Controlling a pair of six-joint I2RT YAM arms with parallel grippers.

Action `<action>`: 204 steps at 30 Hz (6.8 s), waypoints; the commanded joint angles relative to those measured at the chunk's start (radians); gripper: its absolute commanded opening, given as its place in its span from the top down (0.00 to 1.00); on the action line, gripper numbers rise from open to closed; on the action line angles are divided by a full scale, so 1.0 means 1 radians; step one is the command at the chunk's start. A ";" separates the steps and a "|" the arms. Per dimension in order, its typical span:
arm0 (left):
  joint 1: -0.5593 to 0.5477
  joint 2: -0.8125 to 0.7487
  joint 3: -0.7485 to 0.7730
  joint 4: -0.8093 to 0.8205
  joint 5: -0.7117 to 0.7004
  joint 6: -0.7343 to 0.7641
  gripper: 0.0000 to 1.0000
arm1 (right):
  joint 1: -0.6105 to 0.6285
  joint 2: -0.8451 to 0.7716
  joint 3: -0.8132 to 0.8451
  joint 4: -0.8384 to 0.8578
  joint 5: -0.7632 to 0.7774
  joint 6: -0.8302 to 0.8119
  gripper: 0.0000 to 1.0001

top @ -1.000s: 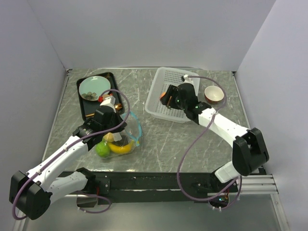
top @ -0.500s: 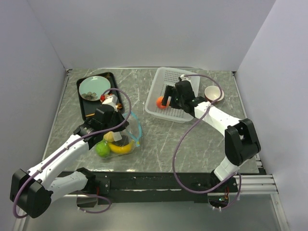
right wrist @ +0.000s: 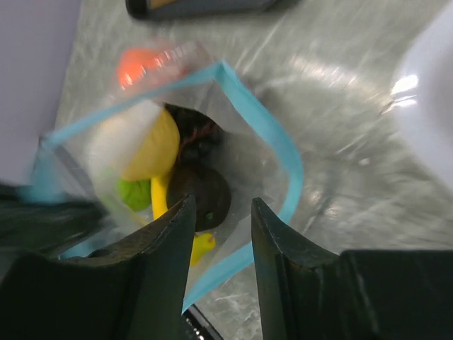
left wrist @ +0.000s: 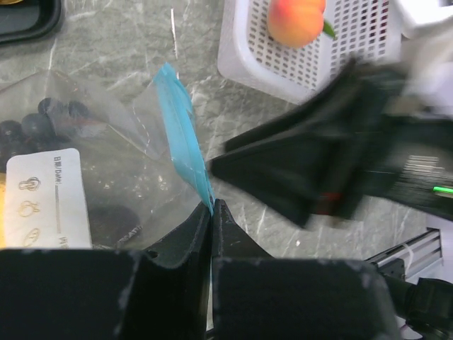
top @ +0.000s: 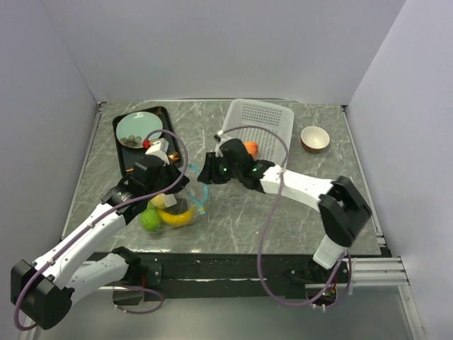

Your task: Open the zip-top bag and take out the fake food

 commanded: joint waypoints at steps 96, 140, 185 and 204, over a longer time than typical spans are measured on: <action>-0.086 -0.250 -0.421 -0.208 -0.509 -0.805 0.99 | 0.127 0.032 -0.082 0.114 0.096 0.035 0.64; 0.216 -0.106 -0.084 -0.117 -0.385 -0.267 0.96 | -0.111 -0.276 -0.280 0.190 -0.019 0.159 0.60; 0.218 -0.141 -0.434 0.185 -0.126 -0.331 0.99 | 0.109 0.325 -0.062 0.592 -0.264 0.442 0.11; 0.218 -0.147 -0.409 0.067 -0.285 -0.432 0.99 | 0.101 0.104 -0.215 0.451 -0.093 0.305 0.53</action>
